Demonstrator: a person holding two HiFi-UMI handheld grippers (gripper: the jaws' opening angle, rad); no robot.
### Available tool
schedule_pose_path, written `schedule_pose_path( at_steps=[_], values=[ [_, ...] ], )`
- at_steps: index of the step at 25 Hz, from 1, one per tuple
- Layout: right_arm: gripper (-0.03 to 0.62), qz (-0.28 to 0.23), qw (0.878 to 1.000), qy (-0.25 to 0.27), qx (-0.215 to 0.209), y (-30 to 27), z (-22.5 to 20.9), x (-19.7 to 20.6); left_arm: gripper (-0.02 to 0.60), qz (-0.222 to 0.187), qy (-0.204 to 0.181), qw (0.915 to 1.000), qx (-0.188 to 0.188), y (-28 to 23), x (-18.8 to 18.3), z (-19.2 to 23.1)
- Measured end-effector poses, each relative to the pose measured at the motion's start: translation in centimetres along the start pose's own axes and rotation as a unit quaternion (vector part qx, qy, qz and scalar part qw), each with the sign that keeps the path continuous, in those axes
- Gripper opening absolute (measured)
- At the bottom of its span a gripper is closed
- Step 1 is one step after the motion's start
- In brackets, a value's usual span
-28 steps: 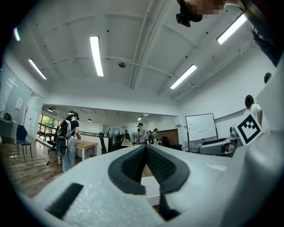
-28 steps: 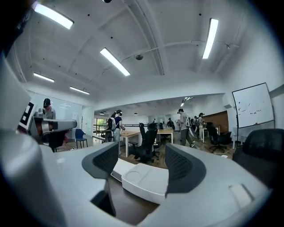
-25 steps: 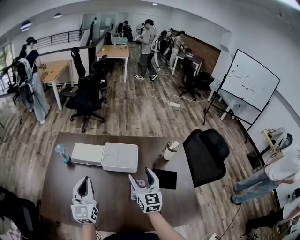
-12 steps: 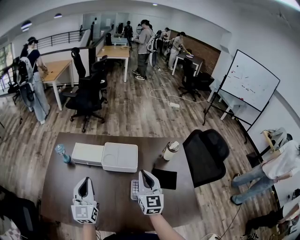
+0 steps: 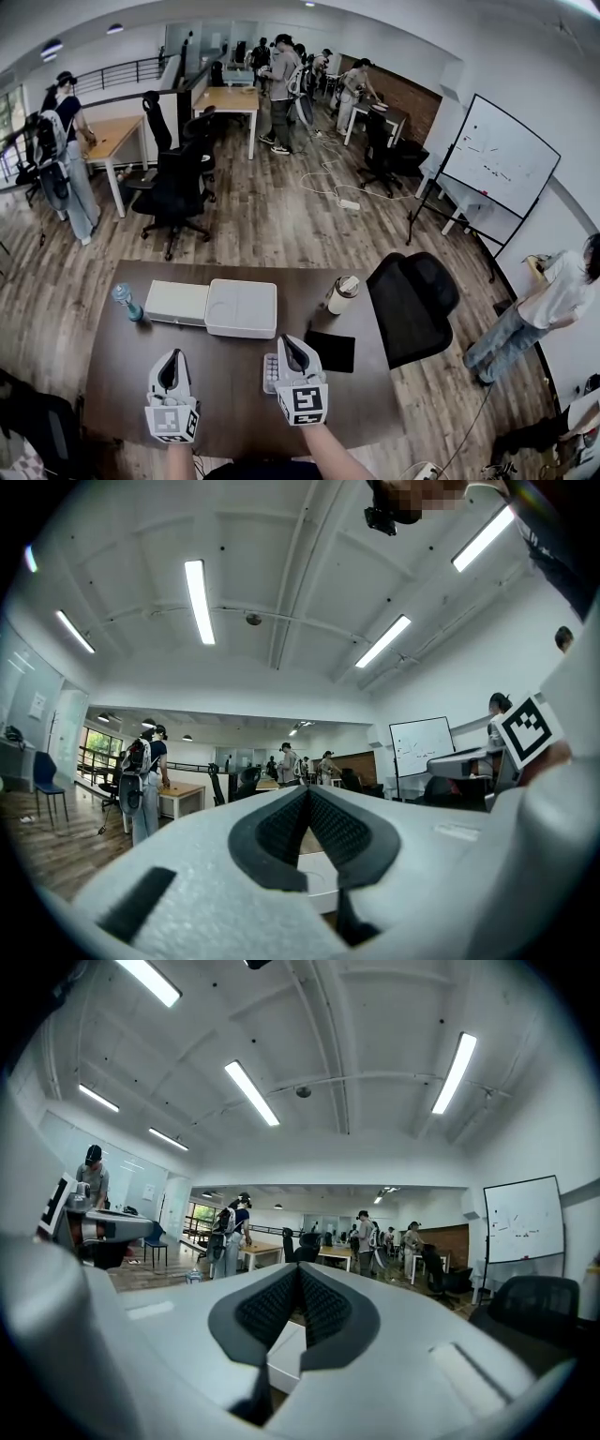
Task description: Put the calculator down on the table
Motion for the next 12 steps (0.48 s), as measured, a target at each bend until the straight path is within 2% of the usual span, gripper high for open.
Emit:
schedule_pose_path(
  at_steps=[12],
  values=[
    [0.009,-0.029,1.0,-0.001,-0.005,1.2,0.2,-0.7,-0.003,-0.001,-0.006,0.9999,0.01,0.4,-0.1,-0.2]
  ],
)
Point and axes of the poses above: the fingertips, and each gripper's own axes: y backward along the fingers, z to its left, x out of its underside, the point moved 8 cm from there along y, backward along the fingers, and after that the axes turned 6 degrees about z, right-handed, at the moved point
